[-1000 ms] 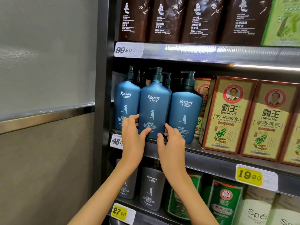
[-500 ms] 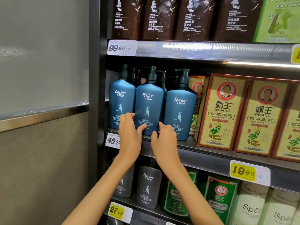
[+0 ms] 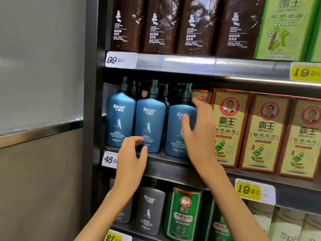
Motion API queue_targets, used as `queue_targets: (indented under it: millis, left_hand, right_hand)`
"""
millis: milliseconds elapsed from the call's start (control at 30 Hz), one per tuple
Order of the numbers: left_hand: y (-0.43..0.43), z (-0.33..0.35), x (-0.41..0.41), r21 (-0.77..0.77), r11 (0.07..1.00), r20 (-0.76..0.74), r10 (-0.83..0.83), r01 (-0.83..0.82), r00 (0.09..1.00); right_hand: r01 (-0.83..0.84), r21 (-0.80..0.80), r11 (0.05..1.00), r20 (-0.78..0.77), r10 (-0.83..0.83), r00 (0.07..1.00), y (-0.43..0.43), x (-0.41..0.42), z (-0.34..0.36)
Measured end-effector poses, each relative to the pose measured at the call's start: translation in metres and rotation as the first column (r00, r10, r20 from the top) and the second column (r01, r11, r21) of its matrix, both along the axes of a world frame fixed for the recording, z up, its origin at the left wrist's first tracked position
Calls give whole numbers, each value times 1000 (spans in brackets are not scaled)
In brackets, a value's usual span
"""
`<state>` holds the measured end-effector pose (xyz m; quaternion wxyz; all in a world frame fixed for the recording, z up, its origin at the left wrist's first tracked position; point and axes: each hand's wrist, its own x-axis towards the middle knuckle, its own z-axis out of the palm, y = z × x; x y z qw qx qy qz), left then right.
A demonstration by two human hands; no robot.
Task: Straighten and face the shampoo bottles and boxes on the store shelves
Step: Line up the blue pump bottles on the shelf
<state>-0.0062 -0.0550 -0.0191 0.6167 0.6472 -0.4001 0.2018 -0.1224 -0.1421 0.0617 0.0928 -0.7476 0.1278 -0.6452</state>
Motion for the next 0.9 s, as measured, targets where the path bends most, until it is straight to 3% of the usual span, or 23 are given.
queue_targets:
  millis: [100,200,300,500,700,900]
  left_hand:
    - [3,5,-1,-22,1000,-3,-18,18,1000]
    - [7,6,-3,-31,999,-14,-33,33,999]
    - [11,3,-4,-7,1000,31,-11,11,999]
    - [15,0,-4,23,999,98,31,-33,995]
    - [20,2,-9,41,999,102,14,-19,995]
    - [31,5,-22,31,997,76,-74,72,994]
  right_hand:
    - [100,0,995,-153,-98,983,-11,4,21]
    - [286,-38,957,-338,-282,898,-17,14,28]
    - [362,-14,932,-448,-329,831,-19,19,28]
    - [334,-14,942,-300,-323,898,-16,16,20]
    - [7,297,955,-178,48,983,-13,11,10]
    - [-109,267,958,-138,150,979,1,-11,11]
